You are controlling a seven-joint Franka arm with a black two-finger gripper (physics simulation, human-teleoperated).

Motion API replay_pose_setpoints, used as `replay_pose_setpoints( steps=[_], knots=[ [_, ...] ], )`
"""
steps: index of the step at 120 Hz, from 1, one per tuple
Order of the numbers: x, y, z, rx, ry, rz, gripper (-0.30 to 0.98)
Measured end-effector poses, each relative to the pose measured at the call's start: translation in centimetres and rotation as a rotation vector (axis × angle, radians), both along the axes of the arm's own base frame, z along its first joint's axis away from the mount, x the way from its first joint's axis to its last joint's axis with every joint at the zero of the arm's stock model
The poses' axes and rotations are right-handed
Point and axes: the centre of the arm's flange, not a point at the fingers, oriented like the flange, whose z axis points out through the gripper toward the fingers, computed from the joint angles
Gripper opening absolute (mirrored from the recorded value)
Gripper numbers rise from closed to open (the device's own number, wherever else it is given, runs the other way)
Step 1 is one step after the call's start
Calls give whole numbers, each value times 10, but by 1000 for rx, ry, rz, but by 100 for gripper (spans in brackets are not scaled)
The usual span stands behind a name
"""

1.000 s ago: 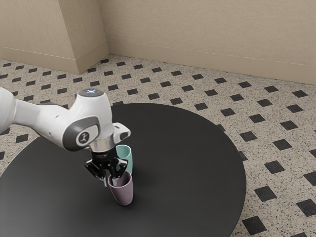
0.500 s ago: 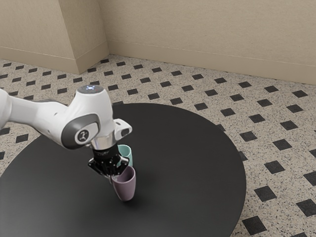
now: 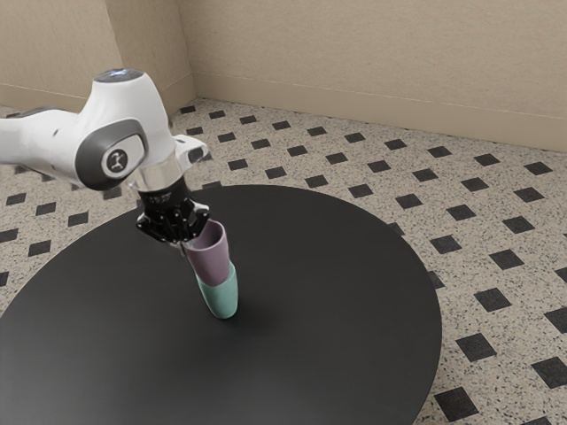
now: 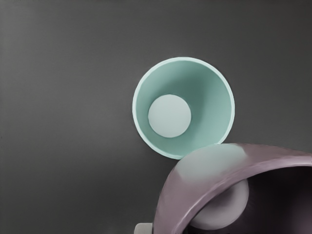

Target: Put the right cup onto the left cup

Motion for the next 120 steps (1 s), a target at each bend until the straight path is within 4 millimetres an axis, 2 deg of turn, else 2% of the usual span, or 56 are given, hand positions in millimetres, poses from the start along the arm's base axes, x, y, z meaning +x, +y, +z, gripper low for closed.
replay_pose_setpoints(
  steps=[19, 50, 71, 83, 106, 120],
  knots=[
    [19, 17, 8, -20, 50, 49, -10],
    [50, 31, -5, -52, 115, 93, -10],
    [55, 43, -17, -64, 151, 115, -10],
    [57, 43, -27, -71, 170, 116, -10],
    [60, 30, -37, -72, 186, 92, -10],
    [62, 31, -41, -68, 191, 90, -10]
  ],
)
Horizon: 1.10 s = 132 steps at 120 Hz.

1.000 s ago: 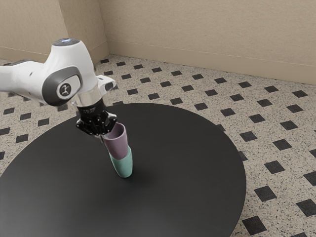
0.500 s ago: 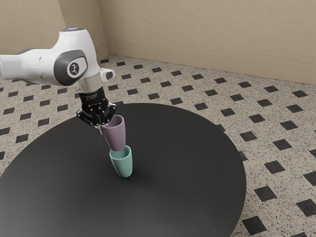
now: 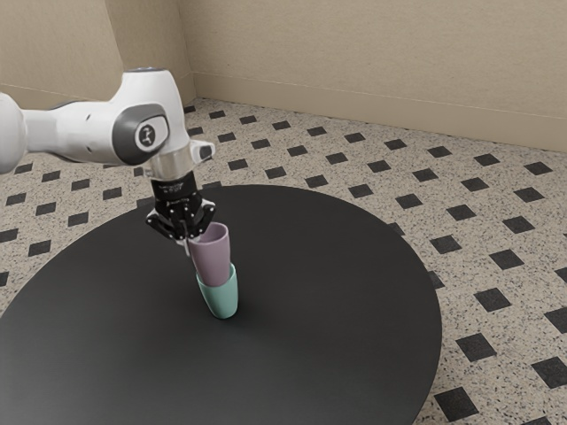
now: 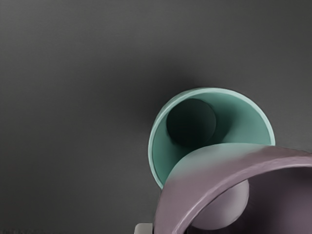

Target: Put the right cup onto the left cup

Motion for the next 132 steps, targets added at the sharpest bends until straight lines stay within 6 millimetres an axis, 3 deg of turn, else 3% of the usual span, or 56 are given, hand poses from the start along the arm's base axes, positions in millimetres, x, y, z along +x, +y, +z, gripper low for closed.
replay_pose_setpoints(
  steps=[48, 92, 117, 132],
  knots=[
    [11, 16, 4, 10, -19, 6, -10],
    [18, 16, -11, -4, -19, 4, -10],
    [18, 15, -9, -22, -43, 11, 34],
    [11, 15, 11, -26, -77, 7, 49]
  ],
)
